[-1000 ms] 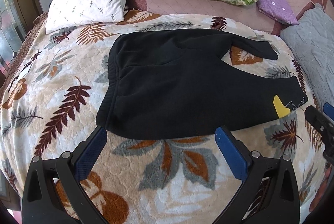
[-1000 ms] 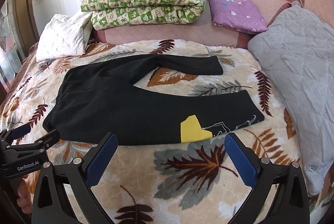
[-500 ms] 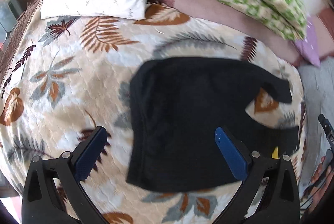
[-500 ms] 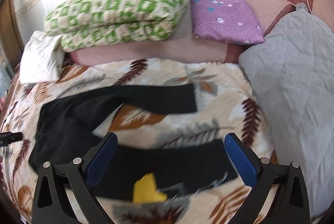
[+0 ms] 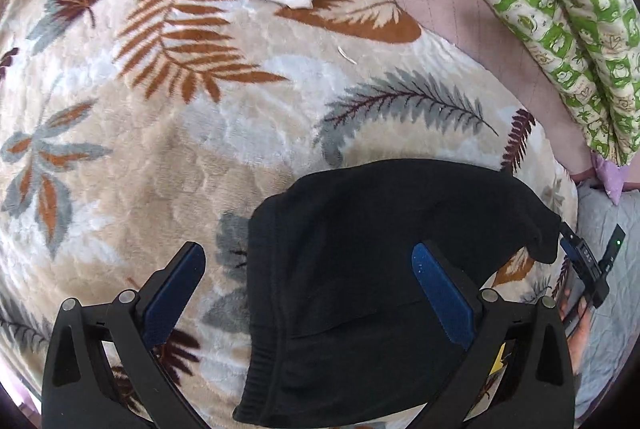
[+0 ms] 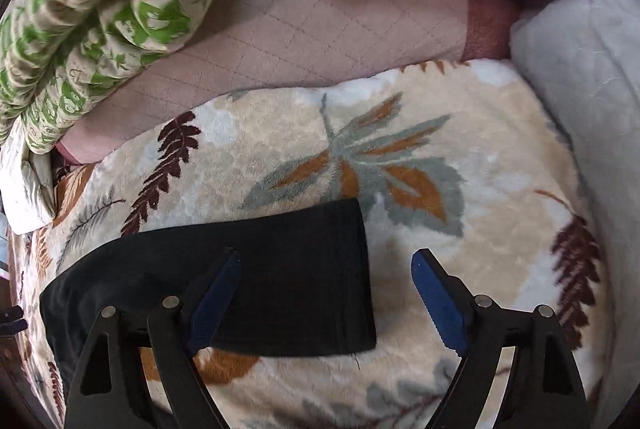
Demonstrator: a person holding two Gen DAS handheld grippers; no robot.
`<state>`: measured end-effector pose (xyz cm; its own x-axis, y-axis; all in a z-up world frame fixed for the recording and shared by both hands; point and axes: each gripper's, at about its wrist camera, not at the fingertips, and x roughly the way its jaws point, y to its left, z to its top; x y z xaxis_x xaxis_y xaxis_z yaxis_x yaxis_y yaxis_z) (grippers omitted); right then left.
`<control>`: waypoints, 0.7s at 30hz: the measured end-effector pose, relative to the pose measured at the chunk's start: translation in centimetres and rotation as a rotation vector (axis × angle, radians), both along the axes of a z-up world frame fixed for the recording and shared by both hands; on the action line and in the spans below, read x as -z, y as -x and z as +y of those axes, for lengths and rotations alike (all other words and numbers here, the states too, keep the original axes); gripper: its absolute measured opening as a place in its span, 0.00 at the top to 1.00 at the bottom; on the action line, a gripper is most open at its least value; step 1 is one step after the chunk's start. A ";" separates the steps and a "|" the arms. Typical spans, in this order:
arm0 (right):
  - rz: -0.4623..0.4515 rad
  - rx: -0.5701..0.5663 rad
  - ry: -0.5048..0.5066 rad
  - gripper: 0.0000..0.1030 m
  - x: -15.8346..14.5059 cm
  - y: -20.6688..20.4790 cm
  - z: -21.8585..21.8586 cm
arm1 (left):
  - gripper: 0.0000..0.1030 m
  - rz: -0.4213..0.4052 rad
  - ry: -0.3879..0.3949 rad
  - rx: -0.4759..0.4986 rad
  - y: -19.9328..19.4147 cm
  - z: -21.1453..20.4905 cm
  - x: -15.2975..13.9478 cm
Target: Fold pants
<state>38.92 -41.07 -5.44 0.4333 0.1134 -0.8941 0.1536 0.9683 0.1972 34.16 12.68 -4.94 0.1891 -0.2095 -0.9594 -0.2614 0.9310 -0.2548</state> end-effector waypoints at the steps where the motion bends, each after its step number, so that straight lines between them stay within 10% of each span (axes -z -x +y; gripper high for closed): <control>1: 0.008 0.002 -0.009 0.16 0.5 -0.4 -0.1 | 0.00 0.005 -0.012 0.002 -0.3 -0.1 0.4; 9: 0.005 0.007 -0.042 0.15 1.4 -1.5 -0.1 | 0.04 -0.002 0.024 -0.022 -2.6 -0.5 2.4; 14: 0.018 -0.015 -0.047 0.17 1.8 -2.1 -0.2 | 0.57 0.046 0.037 0.022 -3.2 -1.6 3.4; 21: 0.040 -0.022 -0.111 0.22 1.6 -3.4 -1.7 | 0.57 0.055 0.034 0.007 -3.6 -1.0 3.2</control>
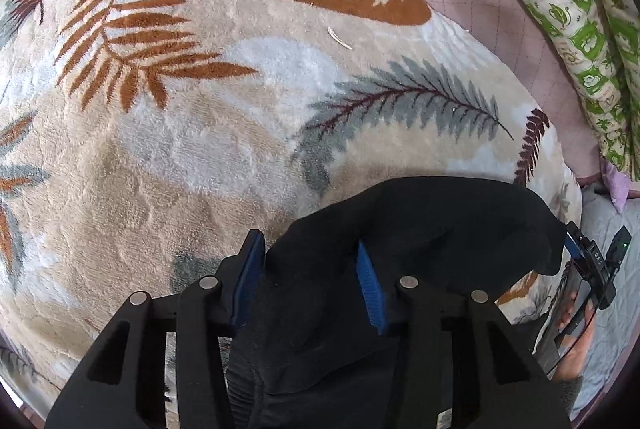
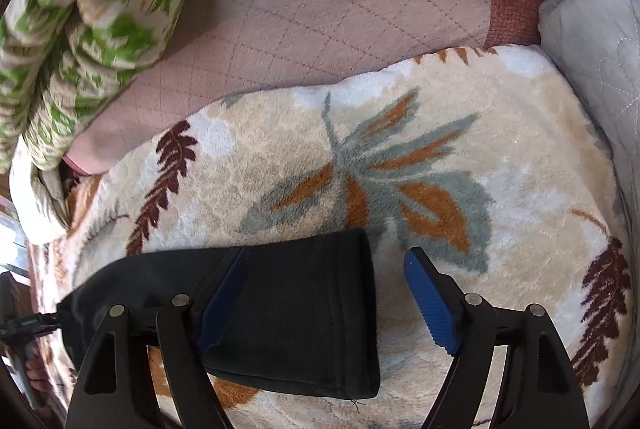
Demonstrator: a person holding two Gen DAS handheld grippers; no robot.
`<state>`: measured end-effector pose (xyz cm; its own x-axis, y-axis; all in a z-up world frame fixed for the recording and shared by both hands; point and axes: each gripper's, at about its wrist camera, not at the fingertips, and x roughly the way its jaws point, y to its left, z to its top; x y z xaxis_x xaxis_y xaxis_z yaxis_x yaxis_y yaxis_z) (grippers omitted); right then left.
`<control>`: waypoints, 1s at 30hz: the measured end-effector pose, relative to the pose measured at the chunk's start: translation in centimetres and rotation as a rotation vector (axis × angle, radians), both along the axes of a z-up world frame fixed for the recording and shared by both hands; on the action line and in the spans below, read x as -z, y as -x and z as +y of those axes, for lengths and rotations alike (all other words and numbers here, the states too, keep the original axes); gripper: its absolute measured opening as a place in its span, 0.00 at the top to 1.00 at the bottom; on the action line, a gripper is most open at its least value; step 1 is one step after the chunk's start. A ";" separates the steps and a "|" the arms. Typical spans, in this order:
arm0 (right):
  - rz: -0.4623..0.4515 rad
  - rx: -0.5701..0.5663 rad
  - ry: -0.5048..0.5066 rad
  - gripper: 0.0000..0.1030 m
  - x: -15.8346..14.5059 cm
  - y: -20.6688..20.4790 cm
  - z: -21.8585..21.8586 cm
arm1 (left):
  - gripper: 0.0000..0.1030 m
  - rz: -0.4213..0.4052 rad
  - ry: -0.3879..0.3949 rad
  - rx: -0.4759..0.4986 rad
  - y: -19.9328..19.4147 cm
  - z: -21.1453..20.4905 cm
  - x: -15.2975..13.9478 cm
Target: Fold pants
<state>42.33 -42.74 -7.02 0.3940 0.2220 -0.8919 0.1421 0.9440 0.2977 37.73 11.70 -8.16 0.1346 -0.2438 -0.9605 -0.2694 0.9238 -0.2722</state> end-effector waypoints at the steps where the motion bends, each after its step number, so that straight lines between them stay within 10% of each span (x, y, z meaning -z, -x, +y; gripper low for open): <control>1: 0.008 -0.002 -0.004 0.23 0.0 -0.2 -0.1 | 0.57 0.003 -0.001 0.003 0.0 0.0 0.0; 3: 0.025 -0.011 0.005 0.36 0.2 -0.6 -0.1 | 0.57 0.000 -0.017 0.012 -0.1 -0.2 -0.2; 5: 0.054 -0.029 -0.010 0.76 0.6 -1.0 0.2 | 0.63 -0.003 -0.040 0.015 -0.3 -0.7 -0.3; 8: 0.074 -0.050 0.053 0.85 0.6 -1.1 0.9 | 0.81 -0.002 -0.039 -0.001 -0.2 -1.1 -0.5; 30: -0.194 -0.096 0.111 0.89 -9.0 9.9 -0.6 | 0.86 -0.280 -0.080 -0.061 9.4 -1.4 -9.5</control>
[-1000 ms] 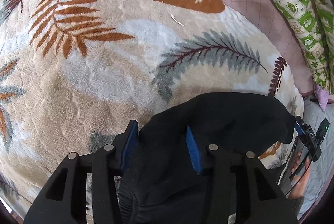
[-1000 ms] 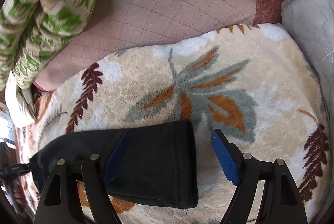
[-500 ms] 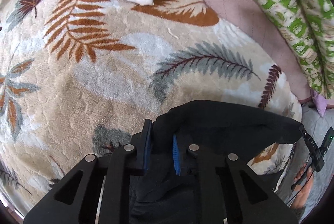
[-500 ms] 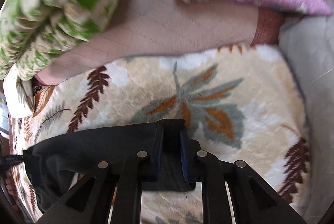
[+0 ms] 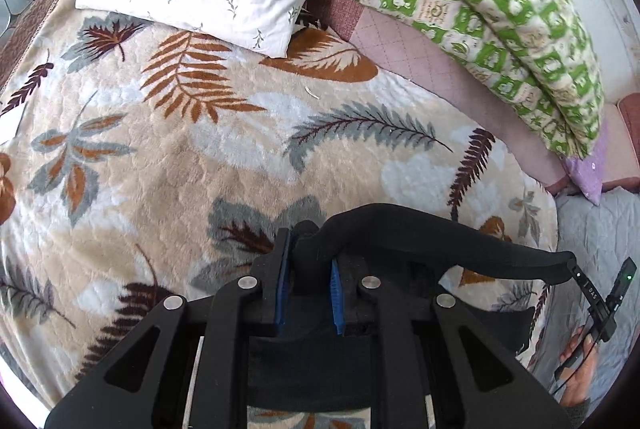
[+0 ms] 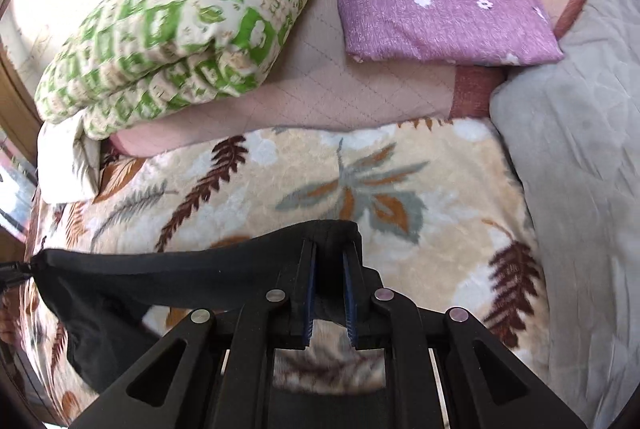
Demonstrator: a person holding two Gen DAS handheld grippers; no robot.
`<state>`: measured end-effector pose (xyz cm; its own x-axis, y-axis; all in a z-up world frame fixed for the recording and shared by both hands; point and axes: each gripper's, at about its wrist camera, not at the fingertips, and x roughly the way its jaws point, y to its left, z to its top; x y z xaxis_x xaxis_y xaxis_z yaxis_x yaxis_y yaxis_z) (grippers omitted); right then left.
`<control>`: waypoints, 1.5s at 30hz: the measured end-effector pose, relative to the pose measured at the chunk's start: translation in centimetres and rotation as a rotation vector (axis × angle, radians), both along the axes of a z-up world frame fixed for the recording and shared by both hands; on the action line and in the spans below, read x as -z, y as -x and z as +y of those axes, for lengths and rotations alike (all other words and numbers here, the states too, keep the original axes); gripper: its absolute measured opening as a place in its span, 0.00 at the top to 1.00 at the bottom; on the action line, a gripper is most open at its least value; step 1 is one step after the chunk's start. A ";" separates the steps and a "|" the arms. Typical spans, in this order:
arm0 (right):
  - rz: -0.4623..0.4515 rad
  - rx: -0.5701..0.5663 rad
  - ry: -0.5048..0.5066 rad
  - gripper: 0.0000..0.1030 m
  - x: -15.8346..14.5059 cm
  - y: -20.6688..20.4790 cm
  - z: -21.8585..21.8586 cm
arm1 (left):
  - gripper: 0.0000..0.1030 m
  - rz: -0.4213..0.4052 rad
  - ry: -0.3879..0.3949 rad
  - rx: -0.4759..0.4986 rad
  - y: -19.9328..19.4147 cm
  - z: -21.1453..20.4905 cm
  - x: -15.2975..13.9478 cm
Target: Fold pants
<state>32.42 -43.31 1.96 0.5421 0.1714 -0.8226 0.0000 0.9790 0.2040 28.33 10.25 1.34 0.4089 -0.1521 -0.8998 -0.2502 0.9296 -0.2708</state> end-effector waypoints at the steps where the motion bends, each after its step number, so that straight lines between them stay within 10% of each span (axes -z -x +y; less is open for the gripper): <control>1: 0.004 0.001 -0.008 0.89 0.1 0.7 -0.2 | 0.85 -0.012 -0.011 0.003 1.0 -0.2 -0.1; 26: 0.113 0.009 -0.078 0.87 8.9 16.7 -2.6 | 0.76 -0.003 -0.252 0.218 15.7 -3.6 6.6; 40: 0.043 0.098 -0.066 0.76 3.2 21.2 -4.6 | 0.64 0.022 0.135 0.101 14.0 3.6 2.5; 45: 0.022 0.062 -0.136 0.71 1.6 21.6 -1.8 | 0.52 -0.053 0.313 0.225 15.6 5.1 0.1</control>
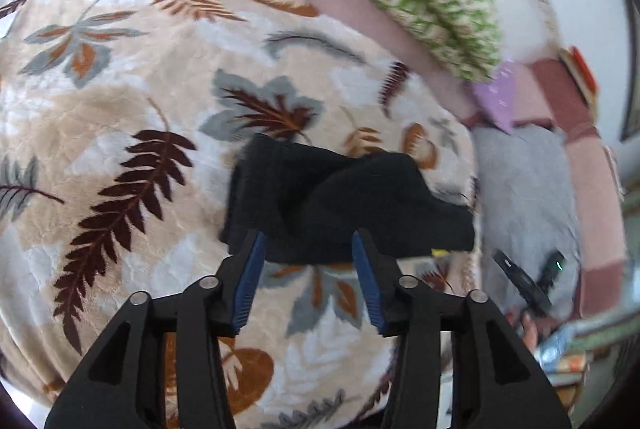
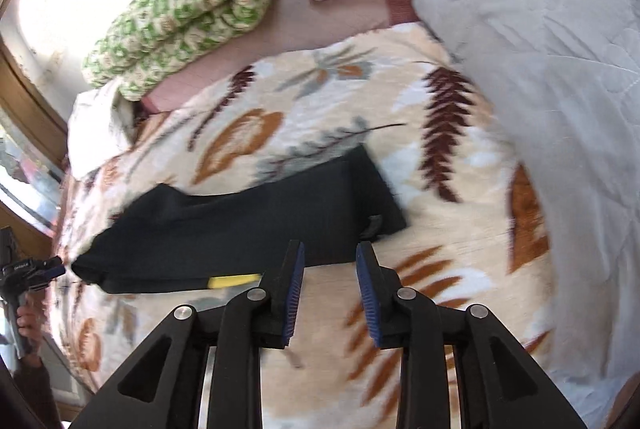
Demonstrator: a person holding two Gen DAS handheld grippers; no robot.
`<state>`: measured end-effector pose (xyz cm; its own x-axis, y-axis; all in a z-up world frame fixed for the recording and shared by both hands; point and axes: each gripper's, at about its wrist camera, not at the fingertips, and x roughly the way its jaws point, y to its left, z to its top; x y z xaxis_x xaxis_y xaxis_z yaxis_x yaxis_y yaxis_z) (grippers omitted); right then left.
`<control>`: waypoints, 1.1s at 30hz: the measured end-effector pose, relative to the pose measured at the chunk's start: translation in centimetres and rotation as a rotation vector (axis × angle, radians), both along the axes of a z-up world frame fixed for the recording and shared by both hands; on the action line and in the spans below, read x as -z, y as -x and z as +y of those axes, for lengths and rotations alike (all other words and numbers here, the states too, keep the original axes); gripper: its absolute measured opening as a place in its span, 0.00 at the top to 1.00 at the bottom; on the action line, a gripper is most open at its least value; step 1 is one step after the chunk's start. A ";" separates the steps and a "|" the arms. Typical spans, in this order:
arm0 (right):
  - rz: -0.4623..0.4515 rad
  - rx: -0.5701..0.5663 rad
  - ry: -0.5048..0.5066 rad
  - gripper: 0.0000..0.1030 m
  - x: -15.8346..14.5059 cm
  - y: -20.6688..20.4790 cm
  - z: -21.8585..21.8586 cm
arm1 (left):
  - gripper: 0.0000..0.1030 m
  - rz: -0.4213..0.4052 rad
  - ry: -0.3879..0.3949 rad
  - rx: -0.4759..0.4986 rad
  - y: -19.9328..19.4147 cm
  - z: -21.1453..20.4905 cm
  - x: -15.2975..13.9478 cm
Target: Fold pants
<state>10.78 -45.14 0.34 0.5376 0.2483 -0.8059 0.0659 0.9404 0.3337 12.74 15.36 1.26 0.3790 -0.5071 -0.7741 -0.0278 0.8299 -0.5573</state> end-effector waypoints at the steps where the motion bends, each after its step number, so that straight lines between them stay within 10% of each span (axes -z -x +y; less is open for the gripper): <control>1: -0.003 -0.008 -0.005 0.71 0.0 -0.1 0.5 | 0.47 -0.017 -0.035 -0.008 0.3 0.2 -0.3; 5: -0.005 -0.047 -0.038 0.70 -0.5 -1.2 3.0 | 0.40 0.025 -0.167 -0.047 -2.2 0.3 0.9; 14: 0.025 -0.042 -0.058 0.70 0.7 -3.2 6.6 | 0.41 0.241 -0.047 0.028 -9.3 -1.6 6.8; 16: 0.032 -0.035 -0.046 0.70 0.8 -3.4 6.3 | 0.42 0.227 -0.039 0.035 -9.5 -2.2 6.7; 19: 0.033 0.011 -0.019 0.70 0.7 -3.6 4.9 | 0.78 0.180 -0.054 0.032 -9.2 -2.7 6.0; 33: 0.118 0.210 -0.008 0.64 4.3 -5.1 -3.0 | 0.78 0.201 -0.064 -0.030 -9.0 -2.5 5.9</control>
<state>15.88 -48.09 -3.96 0.4803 0.1478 -0.8646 0.2990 0.8991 0.3197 21.71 12.85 -4.62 0.2277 -0.4455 -0.8658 -0.1584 0.8604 -0.4844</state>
